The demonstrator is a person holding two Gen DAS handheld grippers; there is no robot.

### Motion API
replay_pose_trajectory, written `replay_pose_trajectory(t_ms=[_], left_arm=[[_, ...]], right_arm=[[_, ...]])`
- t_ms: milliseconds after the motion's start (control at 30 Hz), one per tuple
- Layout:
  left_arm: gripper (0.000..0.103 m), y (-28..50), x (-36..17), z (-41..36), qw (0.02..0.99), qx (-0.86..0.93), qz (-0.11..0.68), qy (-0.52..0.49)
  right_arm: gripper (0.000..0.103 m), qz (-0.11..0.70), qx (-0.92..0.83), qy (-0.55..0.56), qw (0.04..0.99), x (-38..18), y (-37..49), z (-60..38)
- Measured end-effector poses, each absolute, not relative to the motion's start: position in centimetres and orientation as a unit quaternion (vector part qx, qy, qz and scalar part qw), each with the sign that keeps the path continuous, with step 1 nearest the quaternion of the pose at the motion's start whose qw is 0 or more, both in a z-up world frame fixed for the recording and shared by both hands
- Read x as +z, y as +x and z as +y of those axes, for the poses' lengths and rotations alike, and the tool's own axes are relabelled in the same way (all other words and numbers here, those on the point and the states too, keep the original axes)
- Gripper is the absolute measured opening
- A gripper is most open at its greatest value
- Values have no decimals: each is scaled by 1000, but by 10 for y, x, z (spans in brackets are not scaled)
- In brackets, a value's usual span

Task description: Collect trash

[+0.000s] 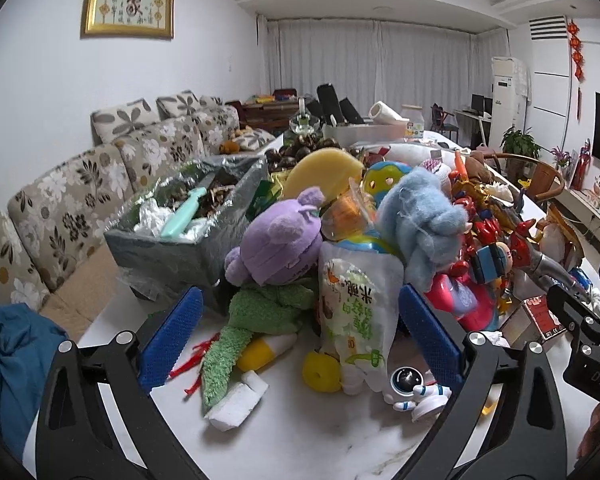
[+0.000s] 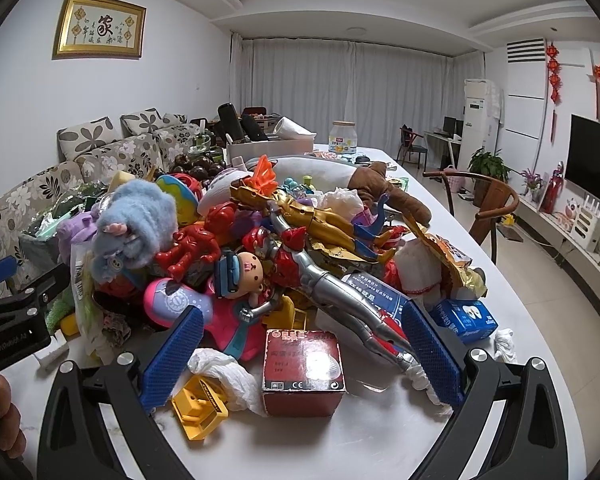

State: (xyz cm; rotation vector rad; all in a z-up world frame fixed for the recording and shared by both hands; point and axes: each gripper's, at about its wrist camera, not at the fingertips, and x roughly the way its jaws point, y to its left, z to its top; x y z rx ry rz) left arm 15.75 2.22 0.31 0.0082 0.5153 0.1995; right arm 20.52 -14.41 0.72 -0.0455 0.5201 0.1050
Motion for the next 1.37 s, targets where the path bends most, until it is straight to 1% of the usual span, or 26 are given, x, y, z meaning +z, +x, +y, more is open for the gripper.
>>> replay_pose_trajectory(t_ms=[833,1133,1367], left_arm=[[96,165,0,32,959,71,275,-22],[96,160,2,20,962,78,261,15],[96,160,2,21,962,71,262,11]], right_arm=[[98,260,53,-22,964,7,205,-143],[98,260,53,-23,964,6,205,-142],[98,257,49,-18,965,6,206,-144]])
